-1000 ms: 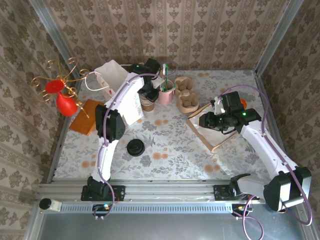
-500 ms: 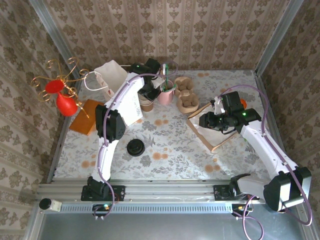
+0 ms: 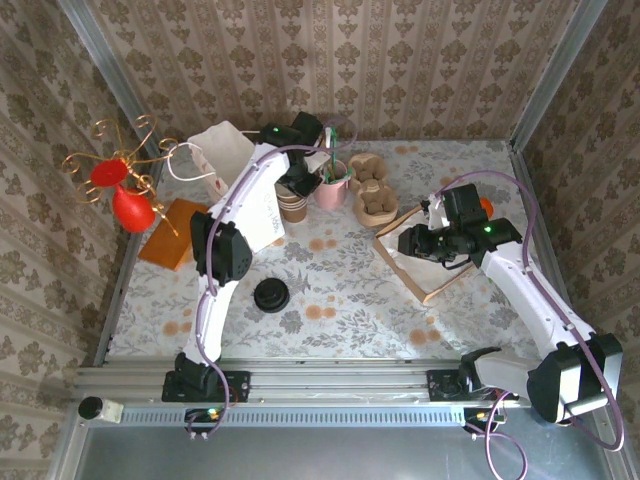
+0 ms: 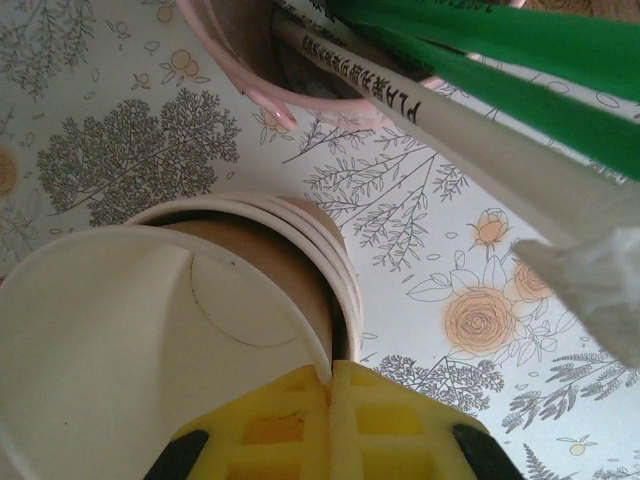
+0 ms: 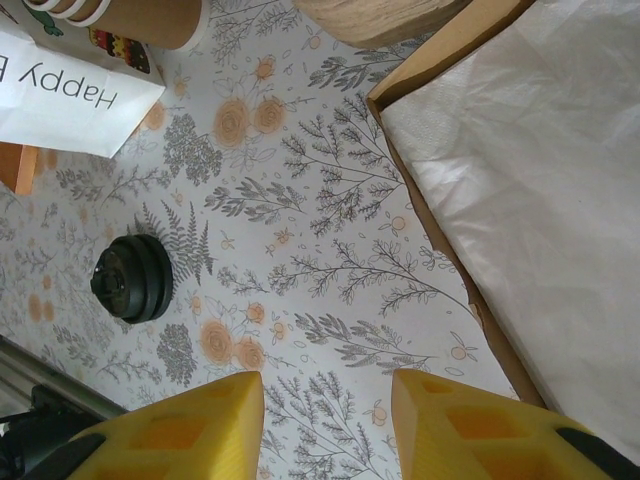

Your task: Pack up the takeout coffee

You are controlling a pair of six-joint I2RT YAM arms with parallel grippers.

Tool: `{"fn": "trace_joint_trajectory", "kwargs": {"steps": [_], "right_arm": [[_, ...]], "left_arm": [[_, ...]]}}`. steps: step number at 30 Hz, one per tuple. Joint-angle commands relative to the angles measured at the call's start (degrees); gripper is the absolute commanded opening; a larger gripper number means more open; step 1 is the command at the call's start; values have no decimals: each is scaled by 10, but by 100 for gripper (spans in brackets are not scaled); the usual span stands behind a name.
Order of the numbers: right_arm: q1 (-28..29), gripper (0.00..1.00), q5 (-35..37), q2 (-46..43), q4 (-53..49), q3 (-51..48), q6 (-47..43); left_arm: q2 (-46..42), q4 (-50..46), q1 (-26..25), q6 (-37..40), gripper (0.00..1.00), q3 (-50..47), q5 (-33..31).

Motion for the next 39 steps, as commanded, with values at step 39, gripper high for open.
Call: {"fn": "trace_joint_trajectory", "kwargs": {"steps": [39], "right_arm": [[-1,39,5,-186,-94,-5,31]], "left_arm": [[-234,-20,-213,-16,0,18,-214]]}}
